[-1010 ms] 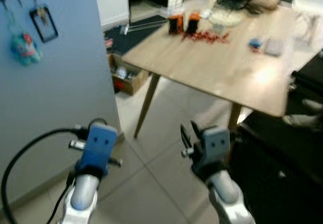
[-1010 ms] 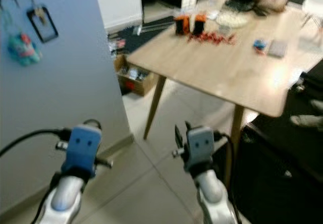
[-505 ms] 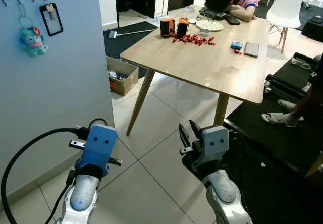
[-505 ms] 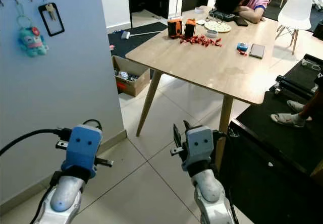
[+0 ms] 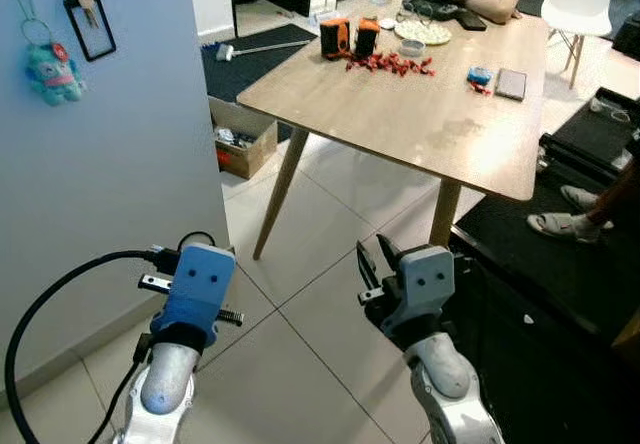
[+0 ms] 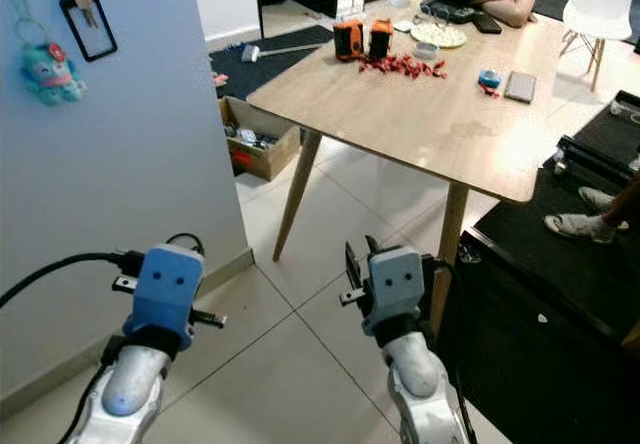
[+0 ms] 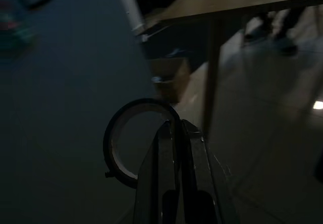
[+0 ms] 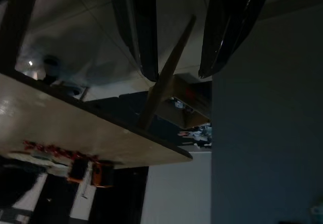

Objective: Hang keys on a hook

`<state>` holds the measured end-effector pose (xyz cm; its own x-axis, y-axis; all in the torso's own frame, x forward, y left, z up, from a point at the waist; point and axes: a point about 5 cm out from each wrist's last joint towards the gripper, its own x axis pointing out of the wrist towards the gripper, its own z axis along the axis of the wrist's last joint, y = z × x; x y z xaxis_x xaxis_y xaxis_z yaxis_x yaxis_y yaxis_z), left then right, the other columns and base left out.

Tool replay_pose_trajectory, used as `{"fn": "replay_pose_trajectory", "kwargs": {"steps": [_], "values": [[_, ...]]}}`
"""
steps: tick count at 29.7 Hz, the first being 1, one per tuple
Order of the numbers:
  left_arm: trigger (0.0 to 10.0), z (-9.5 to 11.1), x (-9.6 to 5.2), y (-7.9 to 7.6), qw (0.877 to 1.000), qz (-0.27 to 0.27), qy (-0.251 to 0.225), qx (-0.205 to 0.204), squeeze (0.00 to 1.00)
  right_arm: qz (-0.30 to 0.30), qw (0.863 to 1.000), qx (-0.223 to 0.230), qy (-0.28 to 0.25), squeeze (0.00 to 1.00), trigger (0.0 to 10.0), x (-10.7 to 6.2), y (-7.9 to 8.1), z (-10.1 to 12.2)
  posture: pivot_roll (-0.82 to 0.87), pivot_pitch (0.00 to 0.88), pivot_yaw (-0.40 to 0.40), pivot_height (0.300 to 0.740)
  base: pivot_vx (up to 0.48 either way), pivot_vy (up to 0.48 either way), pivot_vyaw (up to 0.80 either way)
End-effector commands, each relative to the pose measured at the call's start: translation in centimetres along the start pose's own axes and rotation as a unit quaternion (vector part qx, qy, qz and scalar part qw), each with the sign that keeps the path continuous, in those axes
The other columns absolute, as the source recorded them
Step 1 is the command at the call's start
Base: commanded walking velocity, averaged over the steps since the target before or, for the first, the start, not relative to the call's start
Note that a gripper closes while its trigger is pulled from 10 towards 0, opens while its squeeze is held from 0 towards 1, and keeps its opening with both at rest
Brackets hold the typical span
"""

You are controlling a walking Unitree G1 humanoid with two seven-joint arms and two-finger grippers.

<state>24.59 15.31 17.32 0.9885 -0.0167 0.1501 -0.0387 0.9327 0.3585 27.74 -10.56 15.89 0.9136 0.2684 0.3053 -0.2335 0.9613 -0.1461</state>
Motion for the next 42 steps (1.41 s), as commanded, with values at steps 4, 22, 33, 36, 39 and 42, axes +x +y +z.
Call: {"fn": "replay_pose_trajectory", "kwargs": {"steps": [4, 22, 33, 36, 39, 42], "values": [[10.0, -0.45, -0.18, -0.21, 1.0, -0.003, 0.011, 0.004, 0.0, -0.001, 1.0, 0.0, 0.011, 0.0, 10.0, -0.12, 0.09, -0.5, 0.16, 0.155, -0.025, 0.74, 0.0, 0.0, 0.78], [10.0, -0.43, -0.03, -0.25, 1.0, -0.004, 0.01, 0.005, 0.0, -0.005, 1.0, 0.0, 0.011, 0.0, 10.0, -0.14, 0.06, -0.53, 0.16, 0.153, -0.021, 0.74, 0.0, 0.0, 0.78], [10.0, -0.44, -0.08, -0.22, 1.0, -0.003, 0.01, 0.006, 0.0, -0.003, 1.0, 0.0, 0.01, 0.0, 10.0, -0.04, 0.16, -0.54, 0.17, 0.152, -0.023, 0.74, 0.0, 0.0, 0.78], [10.0, -0.41, -0.11, -0.21, 1.0, -0.003, 0.01, 0.006, 0.0, -0.003, 1.0, -0.001, 0.009, 0.0, 10.0, -0.06, 0.2, -0.52, 0.17, 0.155, -0.022, 0.74, 0.0, 0.0, 0.6], [10.0, -0.39, -0.15, -0.23, 1.0, -0.005, 0.009, 0.006, 0.0, -0.005, 1.0, 0.0, 0.009, 0.0, 10.0, -0.11, 0.21, -0.52, 0.16, 0.155, -0.021, 0.74, 0.0, 0.0, 0.17], [10.0, -0.31, -0.12, -0.33, 1.0, -0.008, 0.005, 0.007, 0.0, -0.006, 1.0, 0.002, 0.009, 0.0, 10.0, -0.15, 0.25, -0.54, 0.16, 0.153, -0.02, 0.74, 0.0, 0.0, 0.0]]}}
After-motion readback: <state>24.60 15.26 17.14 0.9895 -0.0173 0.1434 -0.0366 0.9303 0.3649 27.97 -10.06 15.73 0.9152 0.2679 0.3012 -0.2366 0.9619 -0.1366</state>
